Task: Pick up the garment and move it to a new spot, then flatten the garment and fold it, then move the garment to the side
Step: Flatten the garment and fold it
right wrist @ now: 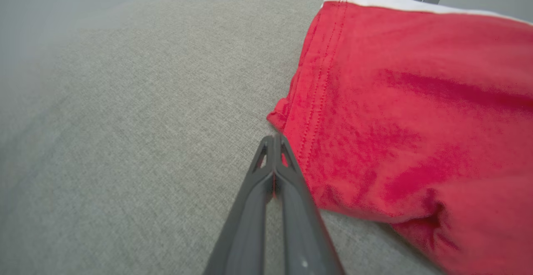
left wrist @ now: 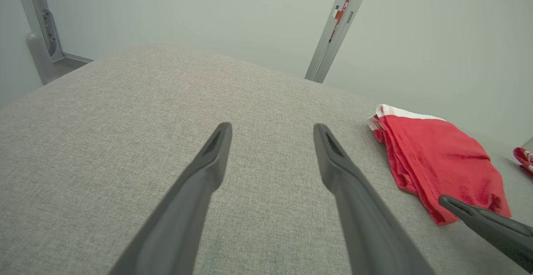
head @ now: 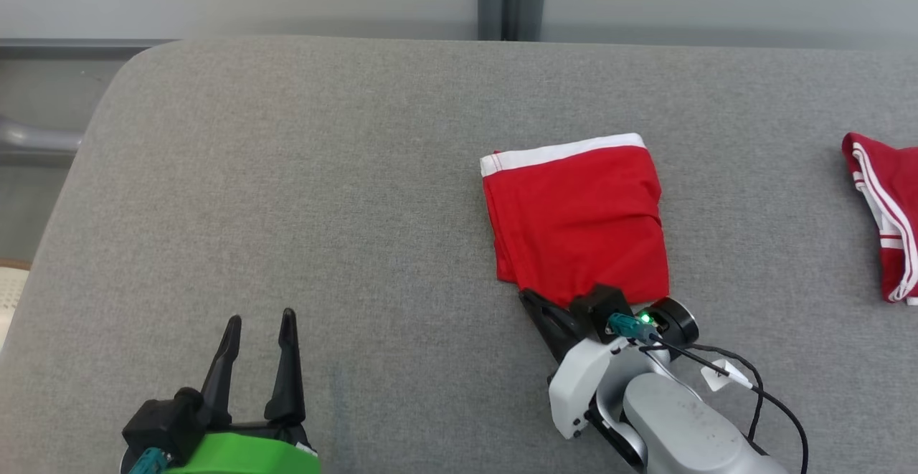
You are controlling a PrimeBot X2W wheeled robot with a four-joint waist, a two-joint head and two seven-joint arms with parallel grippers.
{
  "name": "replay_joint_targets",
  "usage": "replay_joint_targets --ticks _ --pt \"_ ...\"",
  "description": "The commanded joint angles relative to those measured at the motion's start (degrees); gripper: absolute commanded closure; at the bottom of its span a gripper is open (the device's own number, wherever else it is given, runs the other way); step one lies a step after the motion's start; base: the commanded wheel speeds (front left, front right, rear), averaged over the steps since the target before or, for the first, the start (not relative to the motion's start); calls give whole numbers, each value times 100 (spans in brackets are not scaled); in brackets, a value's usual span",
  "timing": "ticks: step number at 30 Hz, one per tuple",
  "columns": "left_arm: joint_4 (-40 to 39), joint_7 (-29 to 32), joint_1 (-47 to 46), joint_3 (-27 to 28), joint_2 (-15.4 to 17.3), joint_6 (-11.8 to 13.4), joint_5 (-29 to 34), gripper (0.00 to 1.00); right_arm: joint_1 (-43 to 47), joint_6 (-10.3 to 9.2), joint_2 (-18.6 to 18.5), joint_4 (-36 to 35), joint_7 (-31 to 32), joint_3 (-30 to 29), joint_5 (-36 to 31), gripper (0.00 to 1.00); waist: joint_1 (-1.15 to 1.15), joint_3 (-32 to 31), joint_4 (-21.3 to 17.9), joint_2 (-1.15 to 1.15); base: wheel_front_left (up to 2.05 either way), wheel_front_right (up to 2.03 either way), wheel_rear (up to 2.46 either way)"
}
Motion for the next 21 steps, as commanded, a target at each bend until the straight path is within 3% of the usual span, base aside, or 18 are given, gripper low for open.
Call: replay_joint_targets --ticks 1,5,6,8,9,10,16,21 --pt "7 -2 127 58 19 1 22 0 119 -2 -44 -250 -17 -39 128 100 0 -207 -198 0 0 0 0" --pt "-25 -2 309 255 18 -17 74 0 556 -3 -359 -1167 -16 -502 246 100 0 -518 -376 0 0 0 0" --pt "-37 -2 379 317 17 -17 88 0 722 -2 -449 -1430 -16 -692 232 89 0 -606 -424 0 0 0 0" --pt "-60 -2 499 414 18 -22 116 0 1053 -2 -674 -1876 -17 -1111 138 37 0 -775 -489 0 0 0 0" --pt "-69 -2 558 437 17 -27 129 0 1219 -2 -752 -2055 -16 -1315 117 5 0 -837 -511 0 0 0 0" --pt "-99 -2 608 483 18 -33 162 0 1425 -2 -873 -2278 -17 -1591 54 0 0 -888 -541 0 0 0 0" --pt "-113 -2 790 555 18 -68 303 0 2388 -1 -1336 -3024 -18 -2869 -219 0 0 -1056 -588 0 0 0 0" --pt "-26 -2 853 592 18 -115 456 0 2896 -2 -1337 -3281 -17 -3725 -158 0 0 -1109 -596 0 0 0 0"
